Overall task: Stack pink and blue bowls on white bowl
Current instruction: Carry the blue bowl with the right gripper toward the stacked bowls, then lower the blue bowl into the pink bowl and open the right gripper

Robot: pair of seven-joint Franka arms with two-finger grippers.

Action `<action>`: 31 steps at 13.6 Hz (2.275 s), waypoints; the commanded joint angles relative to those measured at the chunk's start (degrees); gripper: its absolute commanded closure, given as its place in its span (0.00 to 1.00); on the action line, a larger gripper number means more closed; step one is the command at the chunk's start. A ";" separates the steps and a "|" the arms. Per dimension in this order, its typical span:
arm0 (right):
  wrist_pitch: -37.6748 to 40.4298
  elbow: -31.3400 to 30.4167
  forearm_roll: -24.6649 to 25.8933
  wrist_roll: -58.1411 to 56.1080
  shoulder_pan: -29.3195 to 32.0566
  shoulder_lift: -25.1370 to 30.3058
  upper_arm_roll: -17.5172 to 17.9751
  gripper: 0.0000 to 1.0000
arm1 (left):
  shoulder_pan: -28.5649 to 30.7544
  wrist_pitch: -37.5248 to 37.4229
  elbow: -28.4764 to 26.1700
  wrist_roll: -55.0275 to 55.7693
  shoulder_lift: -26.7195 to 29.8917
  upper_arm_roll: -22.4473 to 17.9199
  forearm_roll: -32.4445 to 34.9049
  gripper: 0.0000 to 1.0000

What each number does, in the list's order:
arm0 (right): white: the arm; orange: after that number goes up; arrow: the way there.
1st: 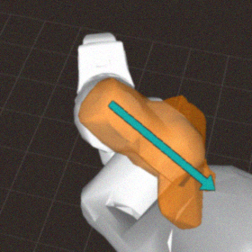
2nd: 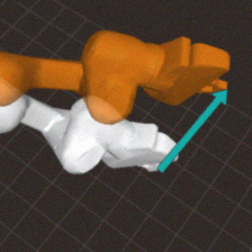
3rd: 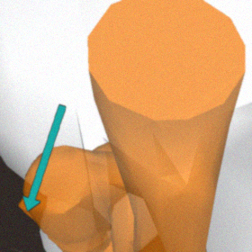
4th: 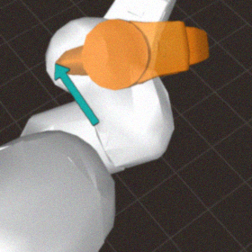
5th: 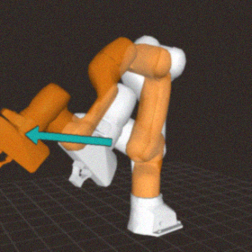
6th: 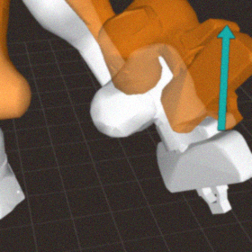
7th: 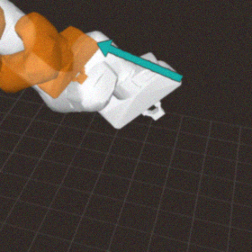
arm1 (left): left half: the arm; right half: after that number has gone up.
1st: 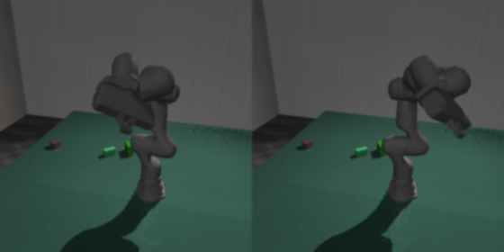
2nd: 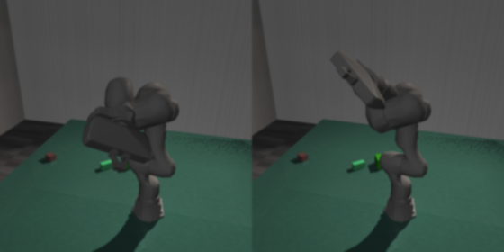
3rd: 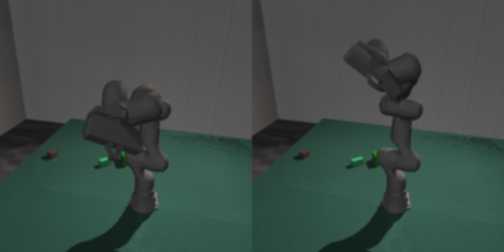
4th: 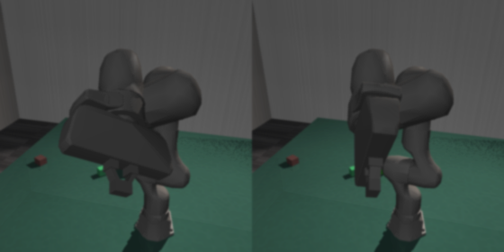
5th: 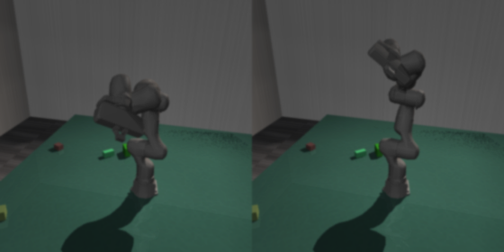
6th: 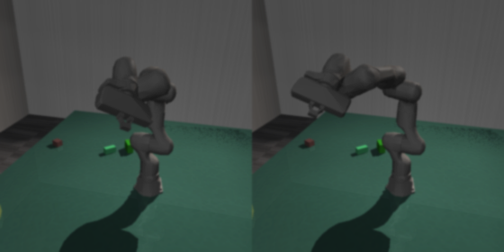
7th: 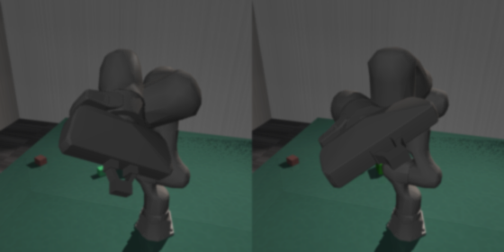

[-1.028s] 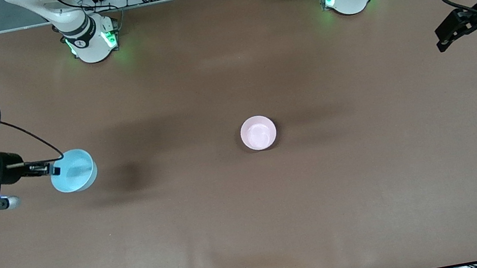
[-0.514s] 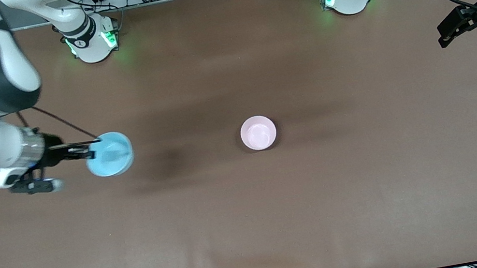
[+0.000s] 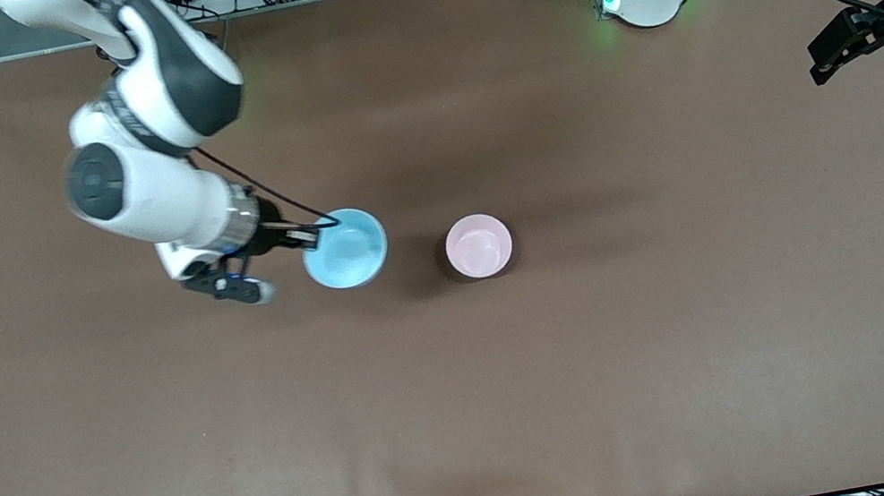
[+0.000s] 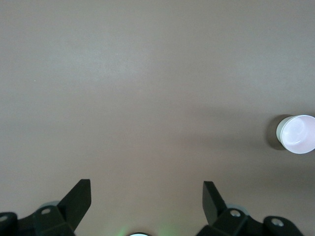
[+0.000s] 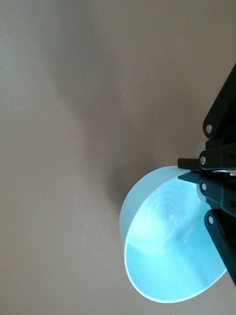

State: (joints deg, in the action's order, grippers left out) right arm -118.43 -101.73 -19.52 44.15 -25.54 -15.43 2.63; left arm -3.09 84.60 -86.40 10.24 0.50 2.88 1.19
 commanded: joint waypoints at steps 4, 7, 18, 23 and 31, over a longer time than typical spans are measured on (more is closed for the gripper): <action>-16.47 3.11 -1.23 10.67 -8.28 -11.53 -0.87 1.00 | -0.43 -1.71 0.18 -0.40 0.20 0.02 -0.40 0.00; -16.92 4.44 -1.22 18.05 -11.19 -13.92 -0.87 1.00 | -0.34 -1.71 0.36 -0.49 0.11 0.02 -0.40 0.00; -22.54 4.26 -1.49 25.72 -17.96 -19.02 -0.78 1.00 | -0.34 -1.80 0.88 0.56 0.64 1.25 -0.22 0.00; -25.00 4.35 -1.40 25.72 -17.96 -20.07 -0.87 1.00 | -0.34 -1.63 0.97 0.39 0.64 1.16 -0.39 0.00; -25.09 4.61 -0.70 25.81 -18.23 -20.43 -0.95 0.01 | -0.43 -1.54 0.36 -0.05 0.64 1.60 -2.68 0.00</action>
State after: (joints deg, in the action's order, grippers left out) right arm -143.31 -98.62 -19.65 69.39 -43.25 -35.34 1.96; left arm -3.47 83.80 -85.85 10.32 0.54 4.41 -0.70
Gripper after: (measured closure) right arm 0.907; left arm 0.000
